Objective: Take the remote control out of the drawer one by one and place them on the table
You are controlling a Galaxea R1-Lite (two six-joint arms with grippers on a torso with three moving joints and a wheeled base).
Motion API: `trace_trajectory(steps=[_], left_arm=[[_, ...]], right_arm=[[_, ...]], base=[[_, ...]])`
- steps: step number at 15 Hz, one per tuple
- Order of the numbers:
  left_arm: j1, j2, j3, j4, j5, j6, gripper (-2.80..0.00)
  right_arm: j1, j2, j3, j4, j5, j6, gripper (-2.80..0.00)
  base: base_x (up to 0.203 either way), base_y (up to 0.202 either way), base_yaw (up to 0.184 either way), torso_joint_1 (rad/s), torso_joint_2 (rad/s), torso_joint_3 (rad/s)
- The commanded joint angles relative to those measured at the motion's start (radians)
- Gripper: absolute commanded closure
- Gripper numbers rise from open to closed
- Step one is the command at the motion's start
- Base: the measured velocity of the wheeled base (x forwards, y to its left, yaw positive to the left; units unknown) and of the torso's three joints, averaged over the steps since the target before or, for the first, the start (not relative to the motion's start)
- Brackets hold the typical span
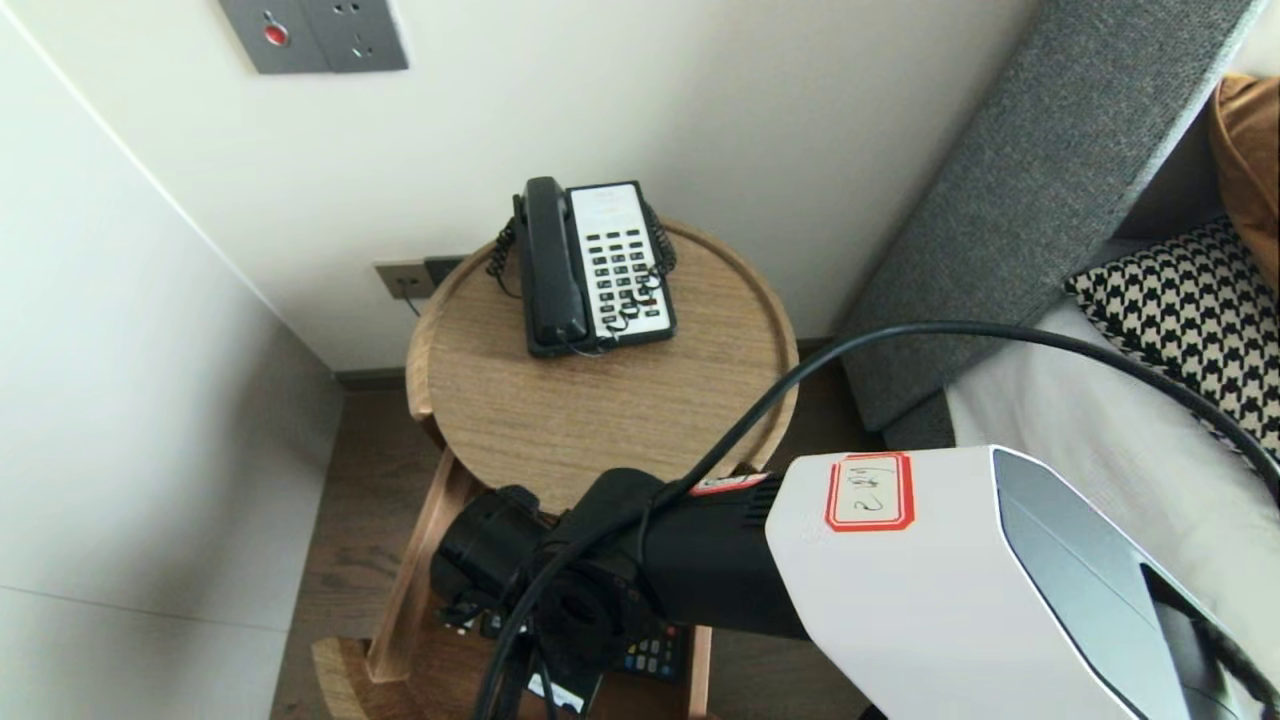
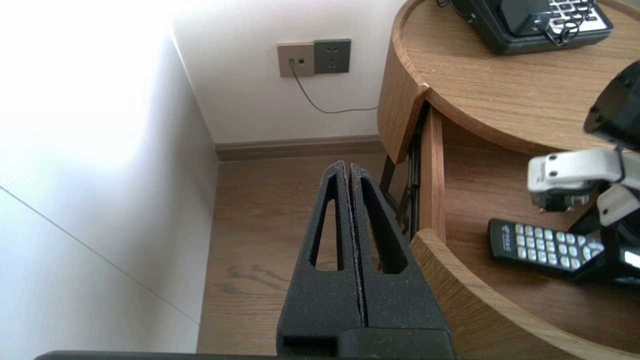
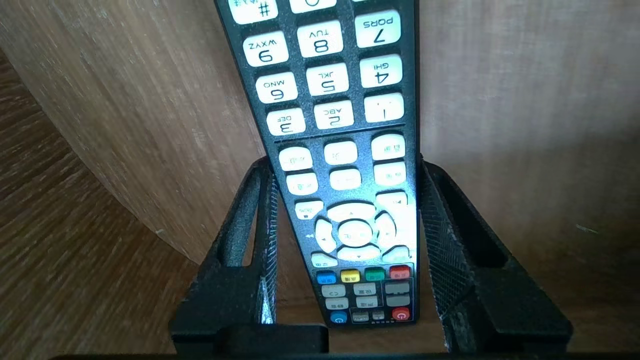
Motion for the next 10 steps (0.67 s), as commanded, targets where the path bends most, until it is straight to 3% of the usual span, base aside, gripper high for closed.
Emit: trace_trajectory(steps=[1,10], left_arm=[[0.0,-0.003,0.04,-0.001,0.0,0.0,0.0],[0.0,-0.003,0.04,-0.001,0.0,0.0,0.0]], right_arm=[[0.002,-0.017,0.0,0.004,-0.007,-0.002,0.0],[0.029,-0.071,-0.002,0.003,-0.041,-0.005,0.0]], base=[[0.0,0.0,0.0,0.0,0.0,0.0],[0.0,0.0,0.0,0.0,0.0,0.0]])
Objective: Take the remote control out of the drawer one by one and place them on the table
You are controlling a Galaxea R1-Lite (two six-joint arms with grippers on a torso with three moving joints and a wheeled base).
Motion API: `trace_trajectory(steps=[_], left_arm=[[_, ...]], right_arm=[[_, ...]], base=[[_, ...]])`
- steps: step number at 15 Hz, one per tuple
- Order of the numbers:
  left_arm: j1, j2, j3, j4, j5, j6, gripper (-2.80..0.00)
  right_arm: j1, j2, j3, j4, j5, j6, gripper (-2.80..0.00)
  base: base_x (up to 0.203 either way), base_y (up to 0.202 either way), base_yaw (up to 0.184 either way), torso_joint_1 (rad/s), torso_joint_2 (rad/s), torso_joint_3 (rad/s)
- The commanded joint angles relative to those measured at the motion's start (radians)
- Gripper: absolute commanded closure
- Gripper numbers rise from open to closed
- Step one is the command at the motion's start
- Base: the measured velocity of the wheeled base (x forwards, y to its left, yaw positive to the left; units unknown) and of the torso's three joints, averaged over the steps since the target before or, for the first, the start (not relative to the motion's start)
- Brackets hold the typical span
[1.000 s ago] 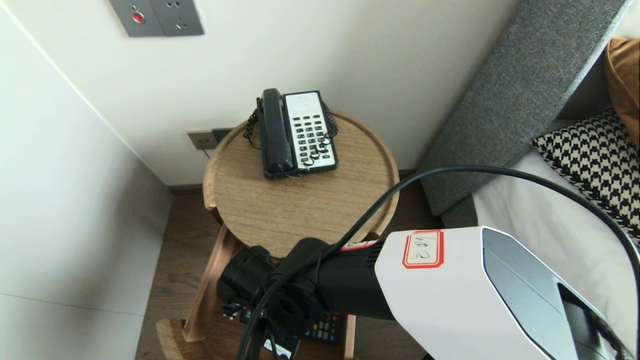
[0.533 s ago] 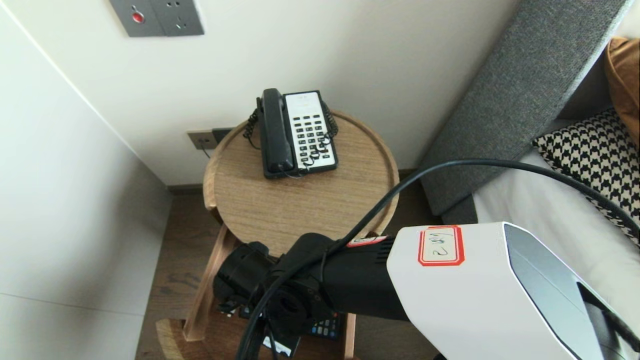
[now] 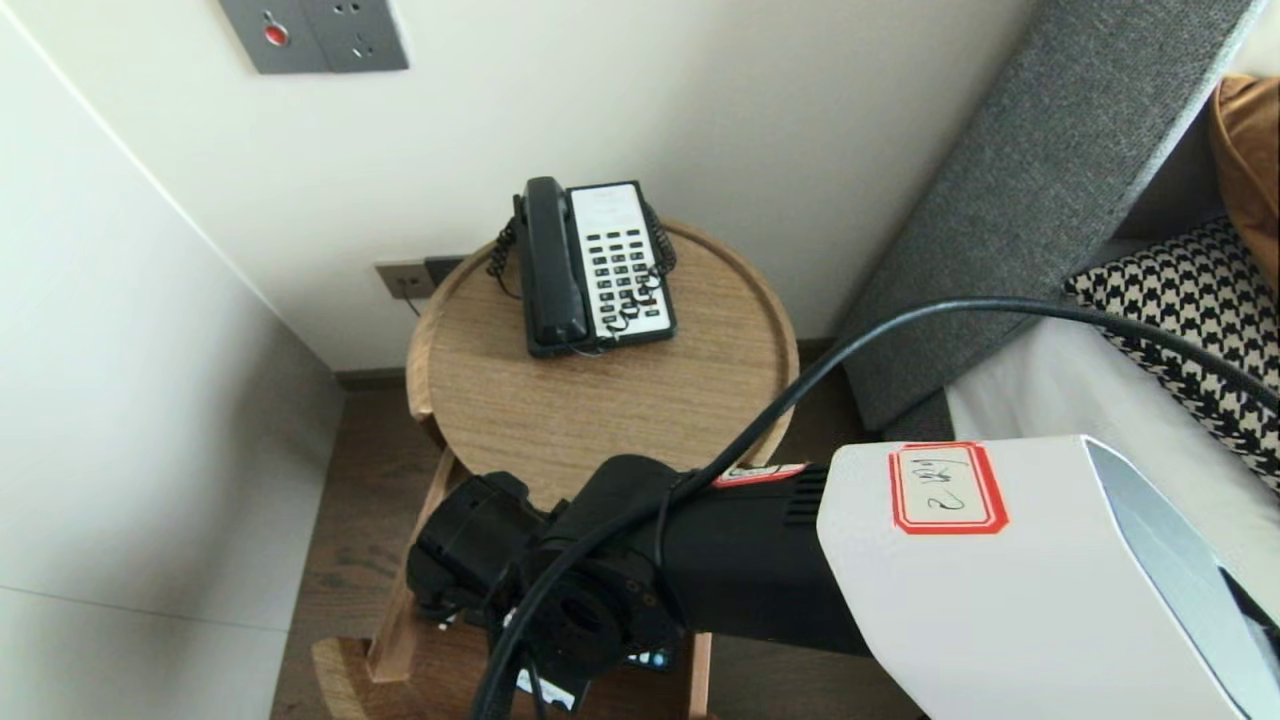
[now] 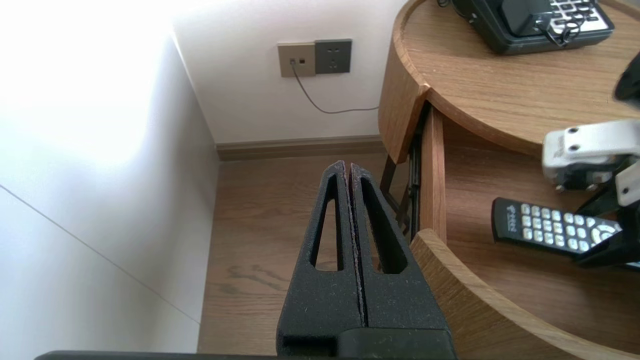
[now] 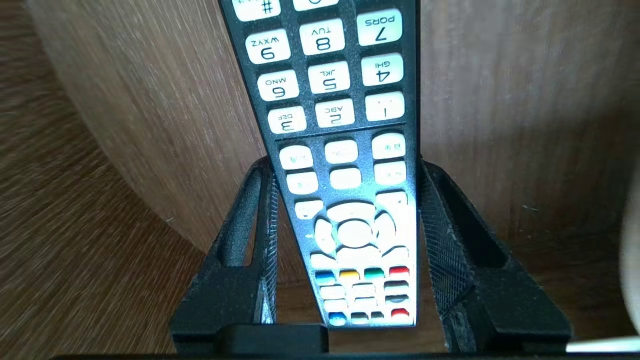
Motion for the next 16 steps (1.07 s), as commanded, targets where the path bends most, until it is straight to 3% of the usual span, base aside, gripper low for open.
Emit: trace_trajectory(steps=[1,16], left_arm=[[0.0,-0.003,0.04,-0.001,0.0,0.0,0.0],[0.0,-0.003,0.04,-0.003,0.0,0.0,0.0]], right_arm=[[0.001,-0.024,0.0,0.003,-0.004,-0.001,0.0],[0.013,-0.101,-0.004,-0.009,-0.055,-0.012,0.0]], base=[[0.0,0.0,0.0,0.0,0.0,0.0],[0.0,0.0,0.0,0.0,0.0,0.0]])
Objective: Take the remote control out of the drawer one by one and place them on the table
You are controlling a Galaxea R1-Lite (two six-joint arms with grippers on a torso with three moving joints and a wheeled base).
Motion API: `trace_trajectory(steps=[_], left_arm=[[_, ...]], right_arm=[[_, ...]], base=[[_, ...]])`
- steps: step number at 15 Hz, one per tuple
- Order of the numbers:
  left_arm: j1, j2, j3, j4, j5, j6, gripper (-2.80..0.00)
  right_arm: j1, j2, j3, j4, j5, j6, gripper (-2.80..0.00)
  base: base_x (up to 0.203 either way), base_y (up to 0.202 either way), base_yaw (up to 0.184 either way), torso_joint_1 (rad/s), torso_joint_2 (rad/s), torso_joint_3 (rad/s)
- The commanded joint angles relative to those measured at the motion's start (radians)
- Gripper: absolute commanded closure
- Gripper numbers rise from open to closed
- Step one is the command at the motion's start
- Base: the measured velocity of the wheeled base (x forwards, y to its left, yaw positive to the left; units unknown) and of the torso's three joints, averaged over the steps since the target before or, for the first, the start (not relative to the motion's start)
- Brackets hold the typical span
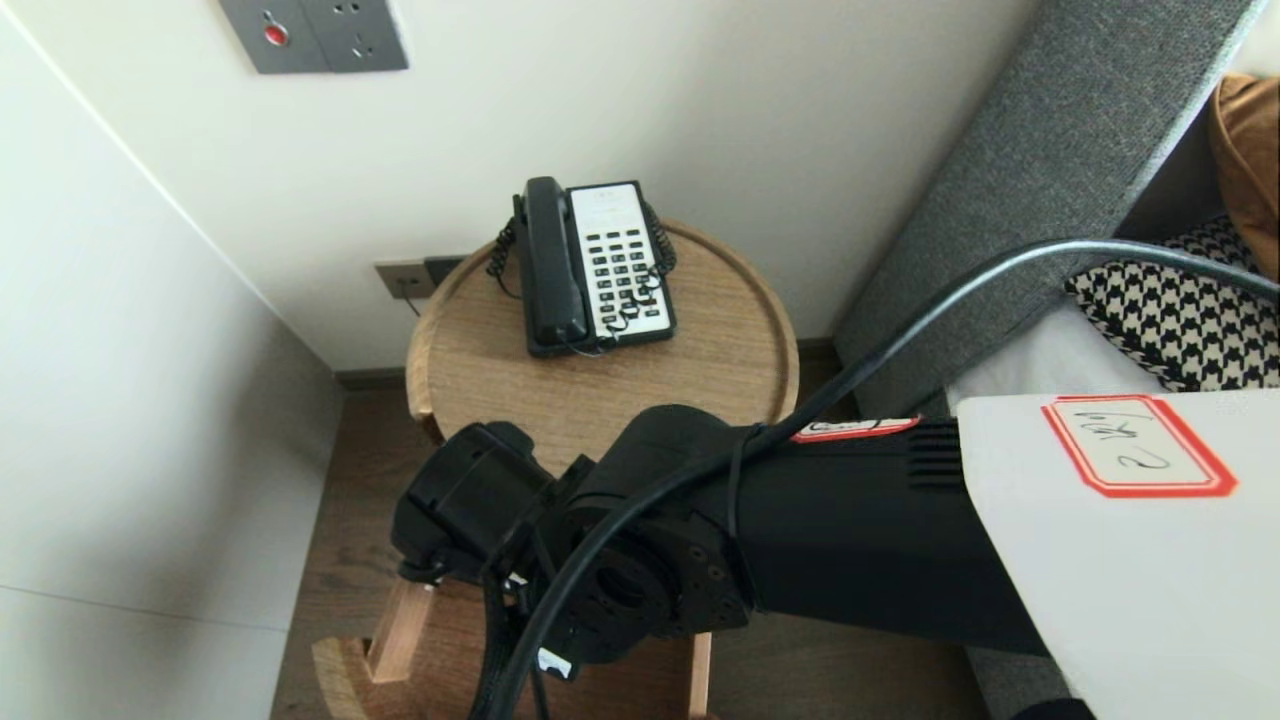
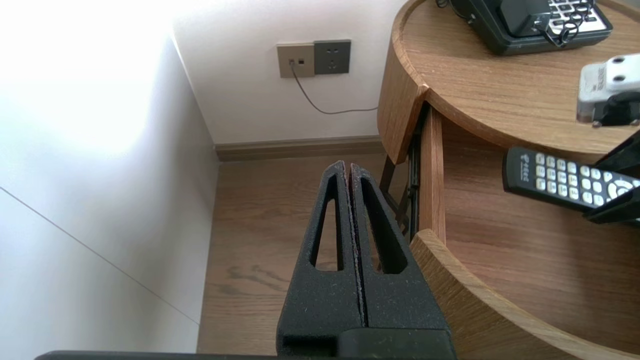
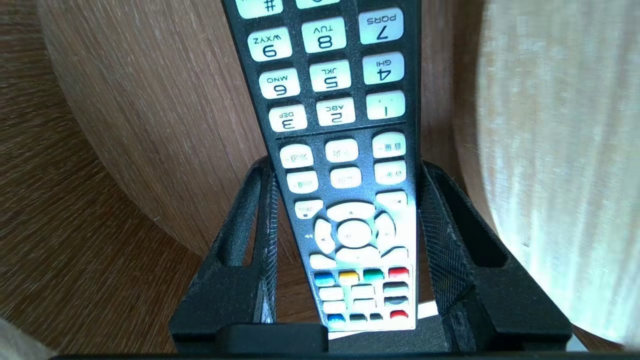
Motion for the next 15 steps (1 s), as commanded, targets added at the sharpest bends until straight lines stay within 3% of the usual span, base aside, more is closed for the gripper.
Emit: trace_trajectory(steps=[1,15], left_arm=[[0.0,-0.003,0.04,-0.001,0.0,0.0,0.0],[0.0,-0.003,0.04,-0.003,0.0,0.0,0.0]], right_arm=[[0.0,-0.012,-0.001,0.003,-0.002,0.0,0.0],[-0.047,-0.13,0.0,-0.016,-0.001,0.022,0.0]], base=[[0.0,0.0,0.0,0.0,0.0,0.0],[0.0,0.0,0.0,0.0,0.0,0.0]])
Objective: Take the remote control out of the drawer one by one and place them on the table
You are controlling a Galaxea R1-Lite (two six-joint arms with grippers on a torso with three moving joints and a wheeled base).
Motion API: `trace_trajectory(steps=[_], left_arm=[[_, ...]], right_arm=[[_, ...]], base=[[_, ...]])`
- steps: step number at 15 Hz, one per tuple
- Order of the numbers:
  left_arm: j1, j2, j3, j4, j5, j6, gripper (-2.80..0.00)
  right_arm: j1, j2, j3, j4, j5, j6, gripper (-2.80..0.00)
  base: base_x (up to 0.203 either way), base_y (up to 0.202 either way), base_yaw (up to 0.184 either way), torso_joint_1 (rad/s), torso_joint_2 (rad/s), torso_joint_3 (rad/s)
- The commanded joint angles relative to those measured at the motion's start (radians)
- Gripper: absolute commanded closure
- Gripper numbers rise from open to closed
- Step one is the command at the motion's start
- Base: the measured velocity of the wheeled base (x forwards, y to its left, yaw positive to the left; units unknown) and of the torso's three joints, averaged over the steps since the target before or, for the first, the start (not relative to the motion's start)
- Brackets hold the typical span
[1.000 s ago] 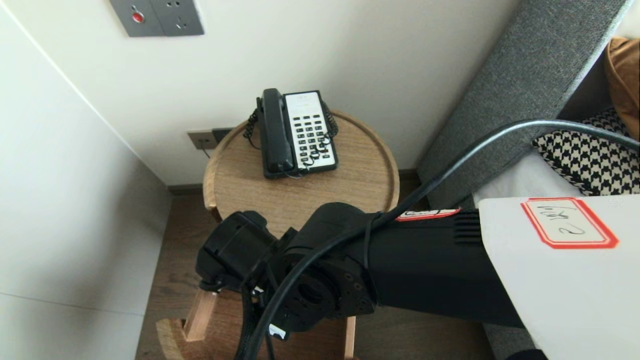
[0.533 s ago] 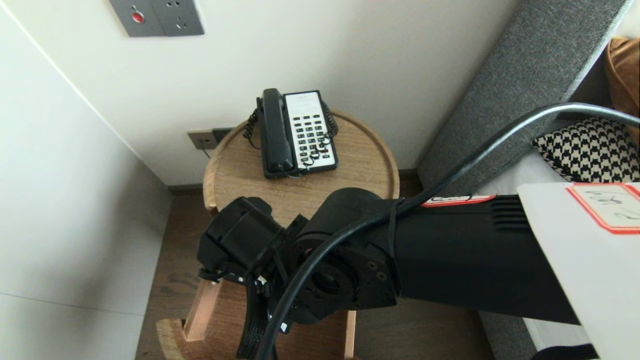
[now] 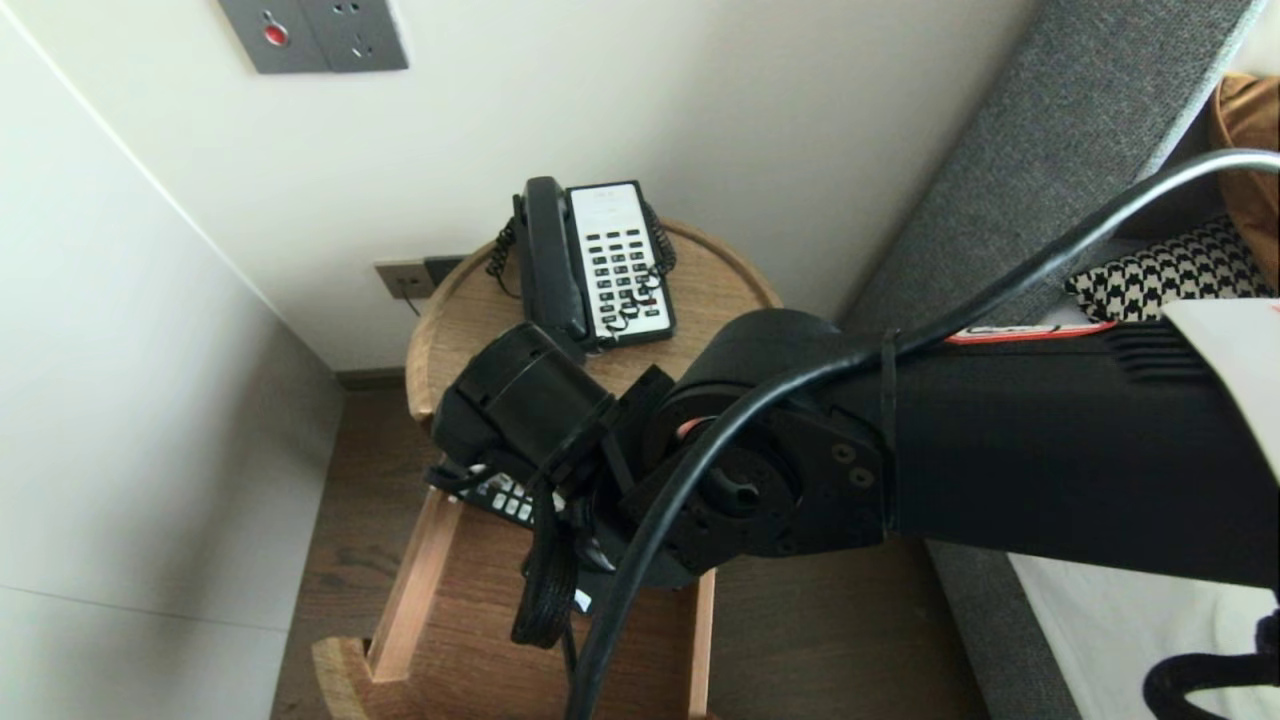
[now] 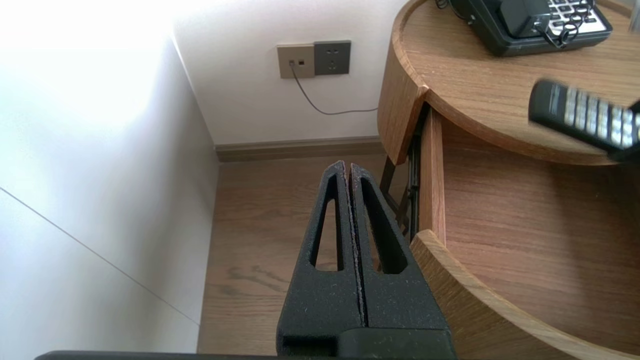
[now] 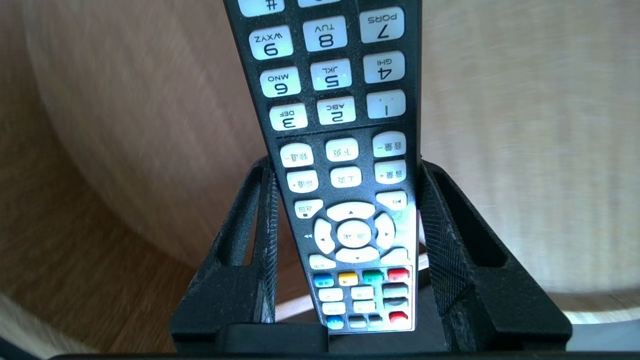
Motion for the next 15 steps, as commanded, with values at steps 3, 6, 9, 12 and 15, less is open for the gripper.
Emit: trace_trajectory(steps=[3,6,9,12,15], left_arm=[[0.0,-0.003,0.04,-0.021,0.001,0.0,0.0],[0.0,-0.003,0.04,-0.047,0.0,0.0,0.0],[0.0,-0.003,0.04,-0.047,0.0,0.0,0.0],[0.0,-0.003,0.04,-0.047,0.0,0.0,0.0],[0.0,-0.003,0.04,-0.047,0.0,0.0,0.0]], right_arm=[[-0.037,-0.049,0.0,-0.011,-0.003,0.013,0.0],[-0.058,-0.075,0.0,-0.033,-0.017,0.034,0.0],[-0.098,-0.1,0.0,-0.045,-0.017,0.053,0.0],[-0.161,-0.126,0.0,-0.066,-0.018,0.067,0.0],[-0.243,-0.163,0.0,-0.083,-0.017,0.07,0.0]], base=[[0.0,0.0,0.0,0.0,0.0,0.0],[0.0,0.0,0.0,0.0,0.0,0.0],[0.0,0.0,0.0,0.0,0.0,0.0],[0.0,0.0,0.0,0.0,0.0,0.0],[0.0,0.0,0.0,0.0,0.0,0.0]])
